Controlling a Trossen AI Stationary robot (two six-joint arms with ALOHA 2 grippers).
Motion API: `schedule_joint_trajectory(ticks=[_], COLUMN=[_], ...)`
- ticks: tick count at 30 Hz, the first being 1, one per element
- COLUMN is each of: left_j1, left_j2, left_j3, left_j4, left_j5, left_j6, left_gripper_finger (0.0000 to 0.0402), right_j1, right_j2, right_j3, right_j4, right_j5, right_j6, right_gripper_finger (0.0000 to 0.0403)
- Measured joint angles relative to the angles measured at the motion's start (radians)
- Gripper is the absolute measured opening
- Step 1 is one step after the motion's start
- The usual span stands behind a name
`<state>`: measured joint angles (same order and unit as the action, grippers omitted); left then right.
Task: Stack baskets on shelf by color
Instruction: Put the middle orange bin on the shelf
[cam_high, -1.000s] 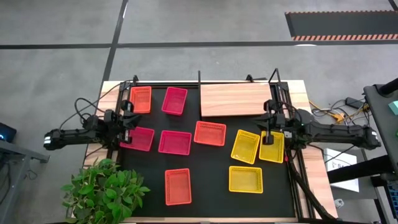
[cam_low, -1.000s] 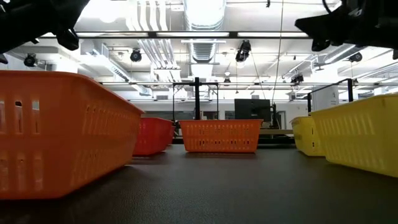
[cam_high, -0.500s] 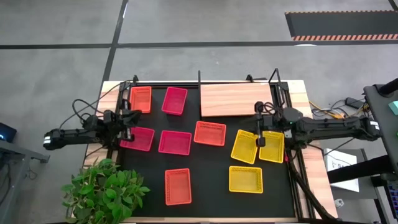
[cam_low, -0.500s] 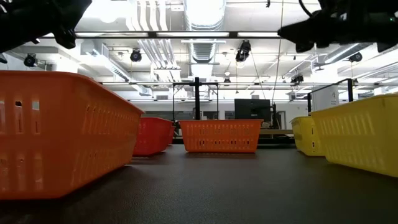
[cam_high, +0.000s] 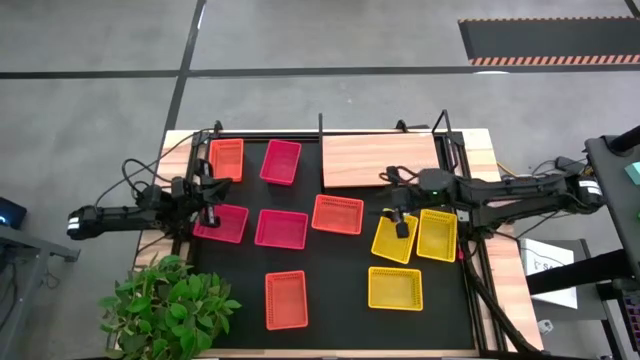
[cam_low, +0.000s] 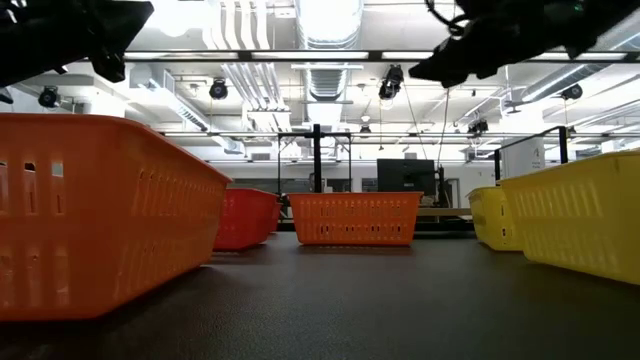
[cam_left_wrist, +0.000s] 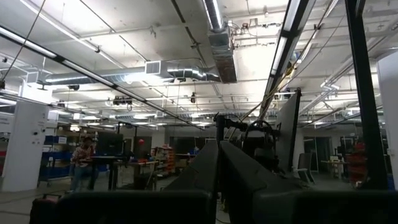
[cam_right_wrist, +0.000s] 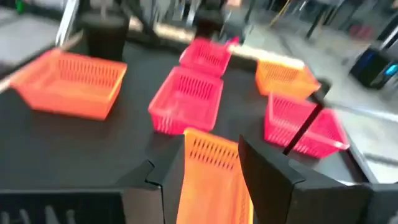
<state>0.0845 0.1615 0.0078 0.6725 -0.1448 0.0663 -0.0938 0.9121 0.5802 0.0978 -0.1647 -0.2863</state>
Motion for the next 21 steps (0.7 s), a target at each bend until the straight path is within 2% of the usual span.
schedule_joint_trajectory(ticks=[5, 12, 21], left_j1=[0.000, 0.000, 0.000], left_j2=[0.000, -0.003, 0.008], left_j3=[0.000, 0.000, 0.000], left_j4=[0.001, 0.072, 0.079], left_j5=[0.000, -0.002, -0.003], left_j6=[0.000, -0.001, 0.000], left_gripper_finger=[0.0000, 0.0000, 0.0000], right_j1=[0.023, 0.065, 0.099], right_j2=[0.079, 0.221, 0.492], right_j3=[0.159, 0.356, 0.635], right_j4=[-0.284, -0.534, -0.886], right_j5=[-0.001, 0.009, 0.012], right_j6=[-0.066, -0.177, -0.122], right_gripper_finger=[0.0142, 0.0150, 0.0141])
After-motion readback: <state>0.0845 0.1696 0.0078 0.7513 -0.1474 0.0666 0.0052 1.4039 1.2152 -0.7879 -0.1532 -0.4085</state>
